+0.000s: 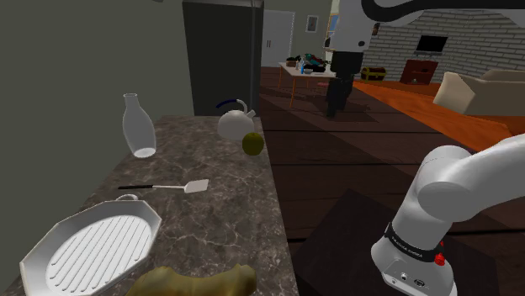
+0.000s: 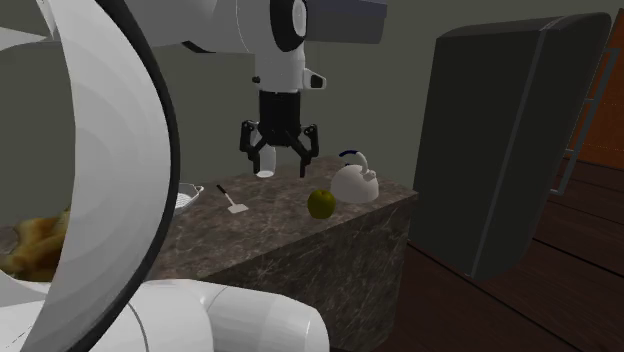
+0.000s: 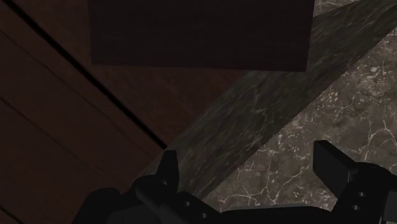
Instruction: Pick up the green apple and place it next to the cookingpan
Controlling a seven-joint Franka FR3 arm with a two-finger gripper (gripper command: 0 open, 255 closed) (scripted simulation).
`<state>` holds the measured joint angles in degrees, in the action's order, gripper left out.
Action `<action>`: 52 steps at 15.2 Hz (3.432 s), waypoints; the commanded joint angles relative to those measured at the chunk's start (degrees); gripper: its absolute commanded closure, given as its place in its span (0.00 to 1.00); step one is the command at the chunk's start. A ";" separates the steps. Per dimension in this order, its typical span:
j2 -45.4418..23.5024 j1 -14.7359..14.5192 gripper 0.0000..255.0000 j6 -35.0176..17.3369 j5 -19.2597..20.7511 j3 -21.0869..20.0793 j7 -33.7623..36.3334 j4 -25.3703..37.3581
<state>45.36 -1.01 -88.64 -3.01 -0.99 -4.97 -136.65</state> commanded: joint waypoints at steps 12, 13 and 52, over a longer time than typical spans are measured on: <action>-23.24 1.41 0.00 -15.37 2.05 -1.91 2.80 8.56; -25.43 1.54 0.00 -16.38 2.35 -2.04 3.12 9.79; -62.38 2.28 1.00 -27.75 8.50 -1.96 8.61 36.01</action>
<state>-17.02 1.27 -116.39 5.49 -2.95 3.64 -100.64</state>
